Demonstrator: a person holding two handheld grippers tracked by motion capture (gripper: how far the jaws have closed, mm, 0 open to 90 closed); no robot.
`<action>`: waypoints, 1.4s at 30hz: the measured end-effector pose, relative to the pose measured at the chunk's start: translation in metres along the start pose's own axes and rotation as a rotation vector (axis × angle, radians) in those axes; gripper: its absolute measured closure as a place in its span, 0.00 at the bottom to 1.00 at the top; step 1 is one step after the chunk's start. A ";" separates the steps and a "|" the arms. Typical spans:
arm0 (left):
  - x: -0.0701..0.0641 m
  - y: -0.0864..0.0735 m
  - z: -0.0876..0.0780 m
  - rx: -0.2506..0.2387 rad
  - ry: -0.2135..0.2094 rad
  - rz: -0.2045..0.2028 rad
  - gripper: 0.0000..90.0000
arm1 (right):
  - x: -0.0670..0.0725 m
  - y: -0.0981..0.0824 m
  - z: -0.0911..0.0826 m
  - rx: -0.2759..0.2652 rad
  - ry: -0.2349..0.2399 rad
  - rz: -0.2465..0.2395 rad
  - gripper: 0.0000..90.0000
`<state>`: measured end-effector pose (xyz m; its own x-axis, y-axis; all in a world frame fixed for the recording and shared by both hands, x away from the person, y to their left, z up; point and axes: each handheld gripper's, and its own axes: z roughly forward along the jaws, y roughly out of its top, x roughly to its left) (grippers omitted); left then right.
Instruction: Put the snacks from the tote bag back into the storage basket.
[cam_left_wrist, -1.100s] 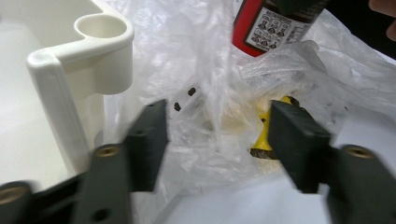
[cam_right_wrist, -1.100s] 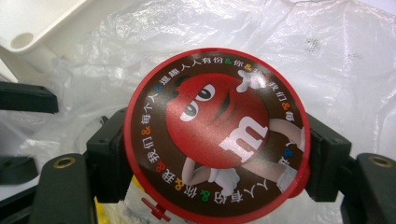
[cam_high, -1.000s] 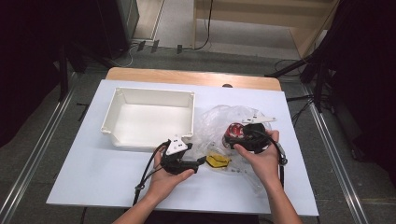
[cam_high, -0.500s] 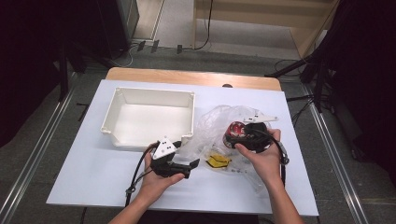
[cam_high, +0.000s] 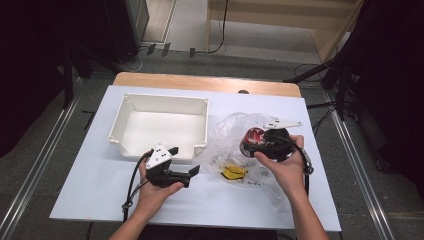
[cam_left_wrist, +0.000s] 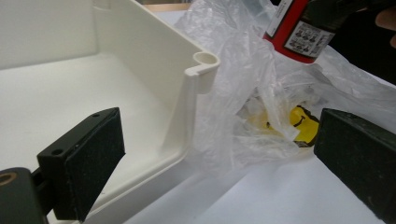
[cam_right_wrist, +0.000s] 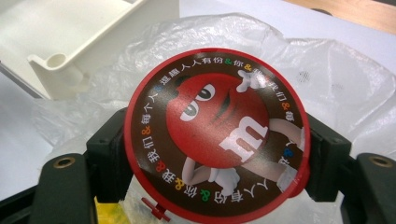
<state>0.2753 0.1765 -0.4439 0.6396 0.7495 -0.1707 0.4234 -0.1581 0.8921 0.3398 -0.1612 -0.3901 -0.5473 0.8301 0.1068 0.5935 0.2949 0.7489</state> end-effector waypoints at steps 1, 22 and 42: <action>0.003 0.000 -0.002 0.000 0.006 -0.003 0.02 | 0.001 0.001 -0.001 -0.002 0.003 -0.001 0.29; 0.045 -0.005 -0.048 -0.019 0.117 -0.013 0.00 | 0.018 0.028 0.009 0.000 0.010 -0.059 0.29; 0.058 -0.013 -0.067 -0.036 0.162 -0.034 0.00 | 0.035 0.053 0.020 -0.018 0.027 -0.098 0.29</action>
<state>0.2636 0.2650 -0.4368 0.5125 0.8481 -0.1345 0.4179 -0.1095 0.9019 0.3638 -0.1067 -0.3600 -0.6179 0.7846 0.0502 0.5260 0.3651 0.7682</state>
